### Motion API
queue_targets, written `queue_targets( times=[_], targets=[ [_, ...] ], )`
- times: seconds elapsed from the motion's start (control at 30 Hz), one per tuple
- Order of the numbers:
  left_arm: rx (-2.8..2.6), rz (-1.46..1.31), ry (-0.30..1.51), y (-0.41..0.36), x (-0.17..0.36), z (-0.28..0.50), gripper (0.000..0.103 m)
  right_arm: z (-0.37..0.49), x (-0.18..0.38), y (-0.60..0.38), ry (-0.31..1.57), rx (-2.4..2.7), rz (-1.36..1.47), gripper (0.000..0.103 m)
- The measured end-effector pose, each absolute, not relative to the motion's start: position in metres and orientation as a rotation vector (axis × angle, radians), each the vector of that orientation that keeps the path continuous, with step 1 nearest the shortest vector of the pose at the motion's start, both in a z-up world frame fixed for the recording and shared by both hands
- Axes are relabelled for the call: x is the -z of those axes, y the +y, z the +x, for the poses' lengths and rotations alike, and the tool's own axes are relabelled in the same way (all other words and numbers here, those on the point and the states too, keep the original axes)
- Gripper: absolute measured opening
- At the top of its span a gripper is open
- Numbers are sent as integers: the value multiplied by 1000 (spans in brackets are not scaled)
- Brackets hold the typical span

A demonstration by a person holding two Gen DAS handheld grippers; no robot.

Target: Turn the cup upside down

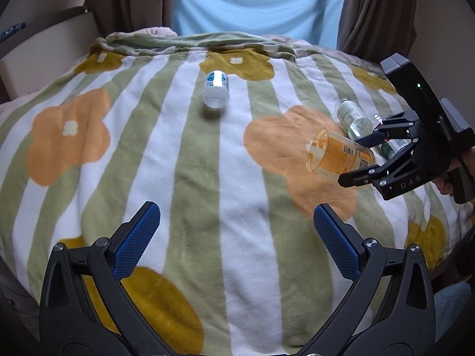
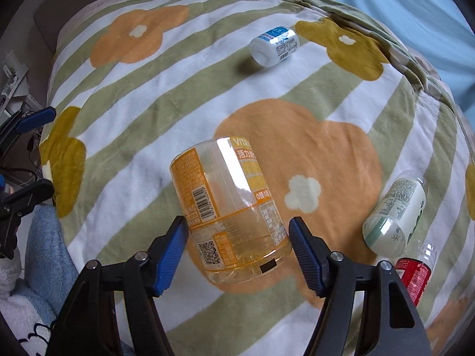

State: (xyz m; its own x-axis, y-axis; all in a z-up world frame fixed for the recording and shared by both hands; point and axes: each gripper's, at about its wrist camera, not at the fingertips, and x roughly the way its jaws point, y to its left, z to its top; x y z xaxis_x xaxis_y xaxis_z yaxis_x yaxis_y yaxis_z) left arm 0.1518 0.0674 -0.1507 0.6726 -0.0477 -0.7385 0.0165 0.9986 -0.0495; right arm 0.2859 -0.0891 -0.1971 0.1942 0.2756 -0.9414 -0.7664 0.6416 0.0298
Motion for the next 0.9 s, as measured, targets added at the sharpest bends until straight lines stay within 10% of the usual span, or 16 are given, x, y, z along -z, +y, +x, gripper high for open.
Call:
queue_targets(
  times=[0.53, 0.67, 0.9],
  targets=[
    [62, 15, 897, 56, 166, 128, 103, 237, 250, -94, 1189, -878, -595, 67],
    [128, 115, 896, 42, 158, 136, 103, 231, 246, -100, 1202, -889, -575, 95],
    [564, 603, 935, -38, 149, 170, 103, 185, 207, -150, 1107, -893, -508, 95]
  ],
)
